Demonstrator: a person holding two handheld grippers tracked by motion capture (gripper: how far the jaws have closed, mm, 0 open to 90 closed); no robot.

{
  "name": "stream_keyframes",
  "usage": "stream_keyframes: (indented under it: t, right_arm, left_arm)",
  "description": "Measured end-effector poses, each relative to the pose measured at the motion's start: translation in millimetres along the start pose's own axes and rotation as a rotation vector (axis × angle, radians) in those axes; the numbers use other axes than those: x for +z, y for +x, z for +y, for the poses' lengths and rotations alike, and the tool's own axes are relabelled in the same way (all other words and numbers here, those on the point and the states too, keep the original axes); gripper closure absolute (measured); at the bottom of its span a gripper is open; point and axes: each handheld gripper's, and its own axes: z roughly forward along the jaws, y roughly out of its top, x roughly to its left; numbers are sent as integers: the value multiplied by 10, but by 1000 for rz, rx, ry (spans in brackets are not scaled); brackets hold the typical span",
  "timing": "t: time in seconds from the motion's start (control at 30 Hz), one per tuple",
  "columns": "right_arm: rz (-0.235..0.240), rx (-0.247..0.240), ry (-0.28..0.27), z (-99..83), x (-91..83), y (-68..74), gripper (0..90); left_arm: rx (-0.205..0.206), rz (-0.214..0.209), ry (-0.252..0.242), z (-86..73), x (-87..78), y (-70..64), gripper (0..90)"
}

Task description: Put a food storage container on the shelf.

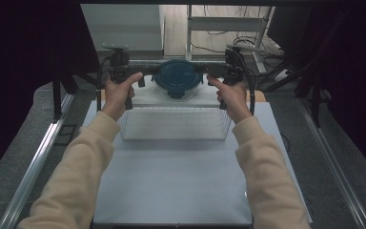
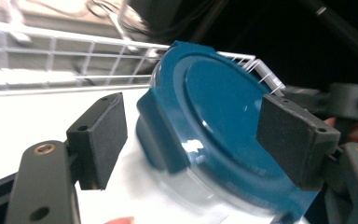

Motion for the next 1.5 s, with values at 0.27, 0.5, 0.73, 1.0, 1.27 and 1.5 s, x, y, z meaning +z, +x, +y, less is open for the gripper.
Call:
stream_keyframes:
  t: [0.27, 0.5, 0.73, 1.0, 1.27, 1.5]
  right_arm:
    - [-41, -182, 57, -274, -238, 162, 209]
    - [-38, -271, 78, -570, -405, 247, 233]
    - [-9, -351, 108, -1016, -628, 294, 233]
    - [18, -387, 141, -1640, -849, 203, 255]
    - [-13, -437, 177, -2102, -1005, 34, 258]
    - [-37, -429, 212, -2350, -1051, -150, 270]
  left_arm:
    - [115, -14, 3, -268, -309, -240, 248]
    - [178, -61, 31, -626, -516, -351, 269]
    - [215, -99, 40, -1124, -728, -386, 264]
    - [246, -76, 102, -1723, -752, -334, 246]
    - [236, -44, 192, -2236, -773, -212, 238]
    - [238, -6, 216, -2429, -800, -134, 241]
